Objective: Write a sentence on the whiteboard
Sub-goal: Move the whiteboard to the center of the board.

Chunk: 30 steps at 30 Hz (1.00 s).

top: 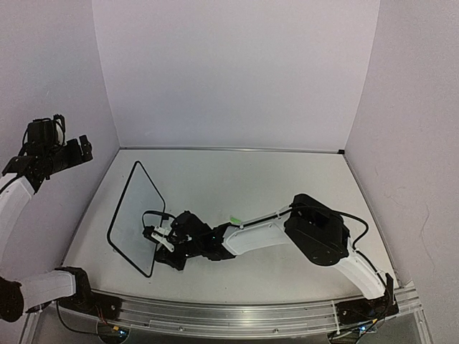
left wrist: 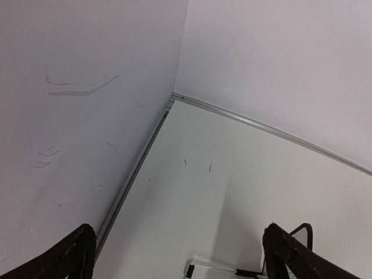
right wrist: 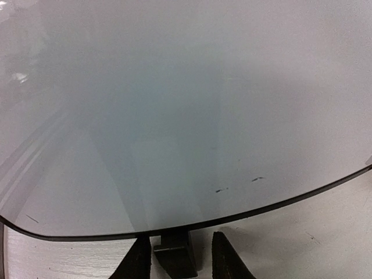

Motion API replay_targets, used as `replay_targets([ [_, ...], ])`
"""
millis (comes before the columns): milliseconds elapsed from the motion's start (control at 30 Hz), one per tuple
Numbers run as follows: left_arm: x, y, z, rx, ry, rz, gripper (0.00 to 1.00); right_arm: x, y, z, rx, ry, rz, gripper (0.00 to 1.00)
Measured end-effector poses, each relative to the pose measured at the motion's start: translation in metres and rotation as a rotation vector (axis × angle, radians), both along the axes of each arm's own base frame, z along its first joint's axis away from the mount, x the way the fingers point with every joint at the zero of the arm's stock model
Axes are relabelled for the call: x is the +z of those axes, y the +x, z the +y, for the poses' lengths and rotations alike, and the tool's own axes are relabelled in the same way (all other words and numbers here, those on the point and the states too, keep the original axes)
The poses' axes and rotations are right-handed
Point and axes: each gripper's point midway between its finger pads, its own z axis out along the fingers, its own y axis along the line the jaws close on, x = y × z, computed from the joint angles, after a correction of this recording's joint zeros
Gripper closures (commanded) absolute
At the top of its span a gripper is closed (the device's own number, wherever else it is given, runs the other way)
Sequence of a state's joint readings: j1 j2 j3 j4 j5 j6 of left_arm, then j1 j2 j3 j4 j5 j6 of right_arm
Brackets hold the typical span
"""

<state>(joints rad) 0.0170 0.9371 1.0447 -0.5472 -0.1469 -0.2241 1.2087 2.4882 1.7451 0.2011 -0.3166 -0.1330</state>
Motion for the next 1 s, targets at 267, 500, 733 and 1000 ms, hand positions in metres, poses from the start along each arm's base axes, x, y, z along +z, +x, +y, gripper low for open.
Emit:
replay_targets([
  [267,0.000,0.000,0.000,-0.003,-0.003,0.000,0.00,0.001,0.000,0.002,-0.003,0.022,-0.040,1.00],
  [500,0.000,0.000,0.000,-0.003,-0.003,0.000,0.00,-0.002,0.007,-0.010,-0.095,0.041,-0.082,1.00],
  [733,0.000,0.000,-0.001,-0.009,-0.006,0.000,0.01,-0.002,0.039,-0.040,-0.352,0.005,-0.127,1.00],
  [1000,-0.001,0.001,-0.001,-0.009,-0.006,0.002,0.00,-0.002,0.082,-0.079,-0.697,-0.029,-0.169,1.00],
])
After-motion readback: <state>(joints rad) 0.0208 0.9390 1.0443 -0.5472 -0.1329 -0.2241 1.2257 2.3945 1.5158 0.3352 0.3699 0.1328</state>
